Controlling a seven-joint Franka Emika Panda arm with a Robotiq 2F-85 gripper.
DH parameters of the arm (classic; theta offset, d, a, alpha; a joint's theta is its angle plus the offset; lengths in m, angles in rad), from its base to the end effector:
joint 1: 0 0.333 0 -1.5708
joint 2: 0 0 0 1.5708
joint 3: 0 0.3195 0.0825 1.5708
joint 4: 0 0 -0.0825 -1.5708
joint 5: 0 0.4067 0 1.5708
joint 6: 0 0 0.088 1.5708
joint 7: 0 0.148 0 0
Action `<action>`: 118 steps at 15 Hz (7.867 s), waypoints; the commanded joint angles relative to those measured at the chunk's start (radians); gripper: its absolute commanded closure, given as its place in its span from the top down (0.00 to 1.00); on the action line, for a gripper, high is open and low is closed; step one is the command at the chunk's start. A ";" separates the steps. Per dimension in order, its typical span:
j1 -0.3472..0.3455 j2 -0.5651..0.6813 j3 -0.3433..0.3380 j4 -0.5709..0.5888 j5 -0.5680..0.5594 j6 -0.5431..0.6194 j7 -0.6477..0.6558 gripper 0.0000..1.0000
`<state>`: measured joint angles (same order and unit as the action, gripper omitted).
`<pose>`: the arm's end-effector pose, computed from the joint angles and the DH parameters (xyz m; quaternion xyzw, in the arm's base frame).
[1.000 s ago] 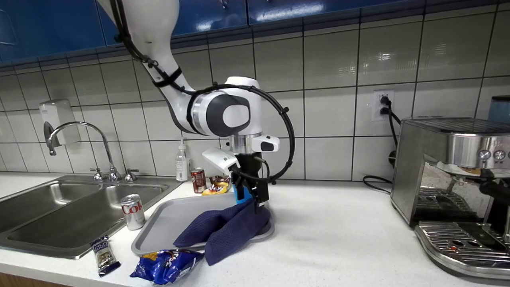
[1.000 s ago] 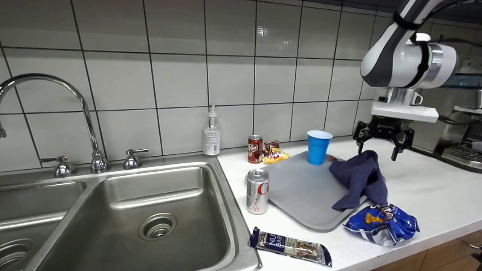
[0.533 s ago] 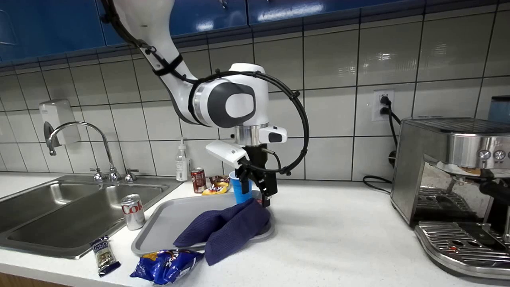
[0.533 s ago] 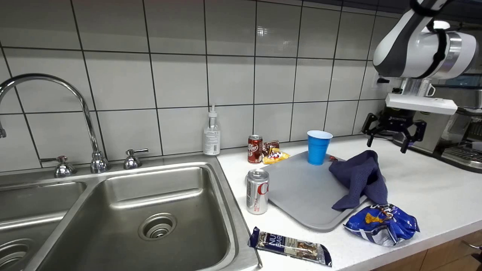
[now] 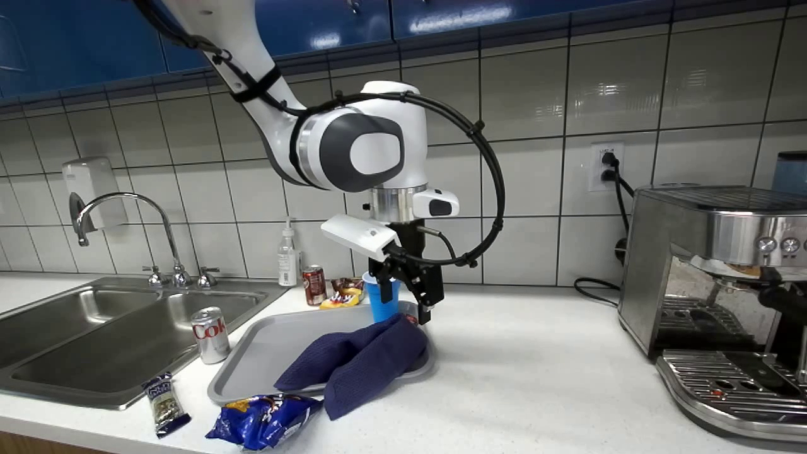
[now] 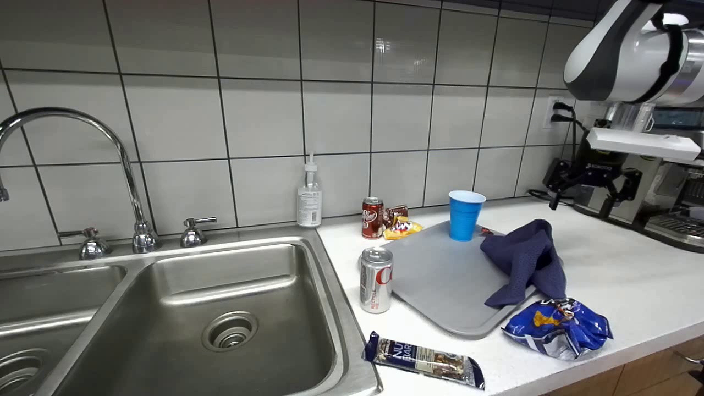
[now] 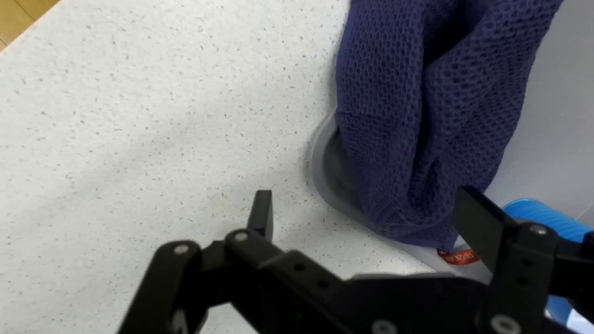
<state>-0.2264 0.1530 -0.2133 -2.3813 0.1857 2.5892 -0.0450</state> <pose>0.4755 -0.2262 0.2082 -0.9619 0.2696 -0.0377 0.0266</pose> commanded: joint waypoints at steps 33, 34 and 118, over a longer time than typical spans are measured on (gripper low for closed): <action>-0.002 -0.134 -0.011 -0.124 -0.017 0.003 -0.090 1.00; 0.002 -0.142 -0.009 -0.135 -0.020 0.002 -0.077 1.00; 0.230 -0.073 0.139 -0.371 -0.212 0.118 0.629 1.00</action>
<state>-0.0028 0.0779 -0.0622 -2.7596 0.0050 2.7022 0.5362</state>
